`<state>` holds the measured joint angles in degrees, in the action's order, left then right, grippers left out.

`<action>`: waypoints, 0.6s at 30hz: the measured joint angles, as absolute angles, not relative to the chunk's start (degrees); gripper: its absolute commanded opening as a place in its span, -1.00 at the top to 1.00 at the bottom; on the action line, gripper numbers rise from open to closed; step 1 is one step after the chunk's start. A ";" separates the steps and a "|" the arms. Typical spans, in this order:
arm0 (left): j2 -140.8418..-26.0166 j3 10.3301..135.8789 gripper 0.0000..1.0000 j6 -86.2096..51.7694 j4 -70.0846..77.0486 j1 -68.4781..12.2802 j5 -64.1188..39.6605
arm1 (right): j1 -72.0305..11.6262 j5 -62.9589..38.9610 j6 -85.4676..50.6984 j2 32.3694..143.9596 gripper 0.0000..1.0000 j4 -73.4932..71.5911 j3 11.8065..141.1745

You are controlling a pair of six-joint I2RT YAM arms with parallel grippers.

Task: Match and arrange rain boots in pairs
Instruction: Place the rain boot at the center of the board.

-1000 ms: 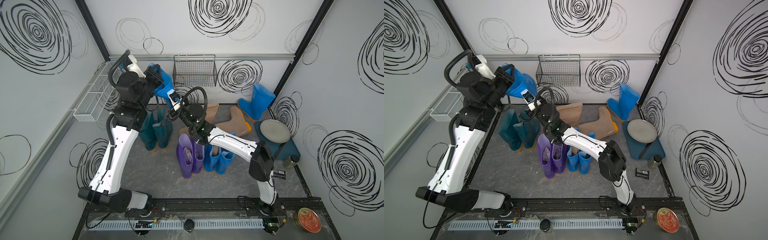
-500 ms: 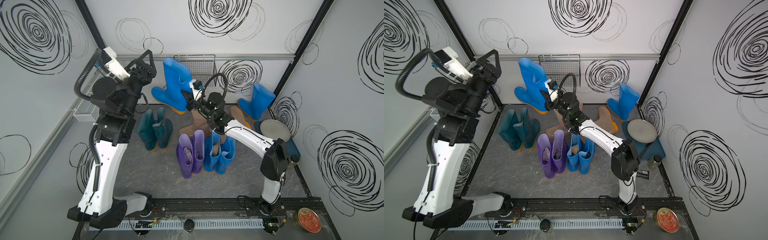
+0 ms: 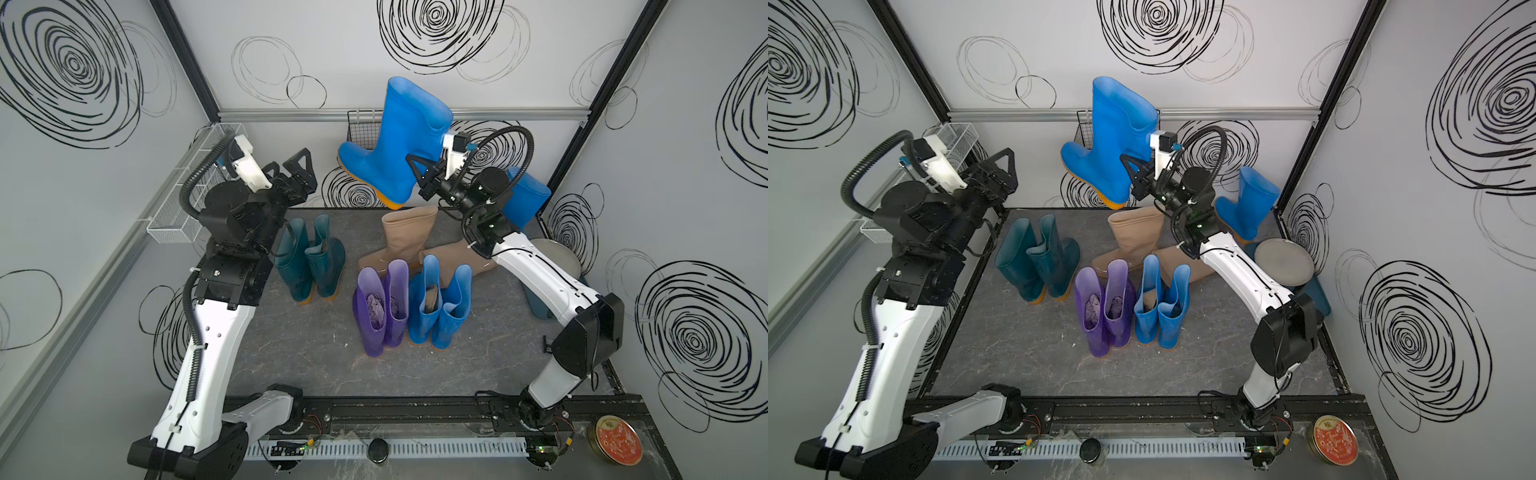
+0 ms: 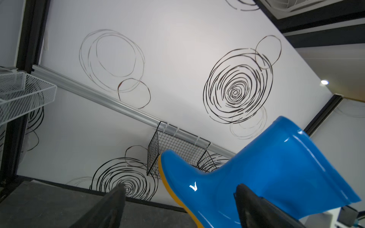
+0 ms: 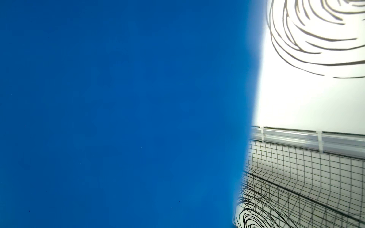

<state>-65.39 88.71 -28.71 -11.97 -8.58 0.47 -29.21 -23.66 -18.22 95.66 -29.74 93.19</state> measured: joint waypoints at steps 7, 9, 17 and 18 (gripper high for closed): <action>-62.17 81.32 -0.80 -26.39 -16.23 -9.47 -2.13 | -23.00 -30.59 -21.21 89.82 1.00 -27.24 92.12; -61.69 80.25 -0.80 -26.09 -16.78 -10.24 -2.76 | -21.71 -31.66 -21.54 87.68 1.00 -26.24 91.44; -62.83 78.83 -0.81 -23.16 -19.59 -20.08 -3.86 | -18.55 -27.16 -14.87 73.67 1.00 -12.36 85.17; -63.26 78.83 -0.82 -22.57 -20.49 -21.93 -3.60 | -18.41 -25.71 -13.74 71.55 1.00 -10.15 84.16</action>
<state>-63.26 78.83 -22.57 -20.49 -21.93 -3.60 -18.41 -25.71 -13.74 71.55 -10.15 84.16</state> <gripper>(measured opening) 0.906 0.073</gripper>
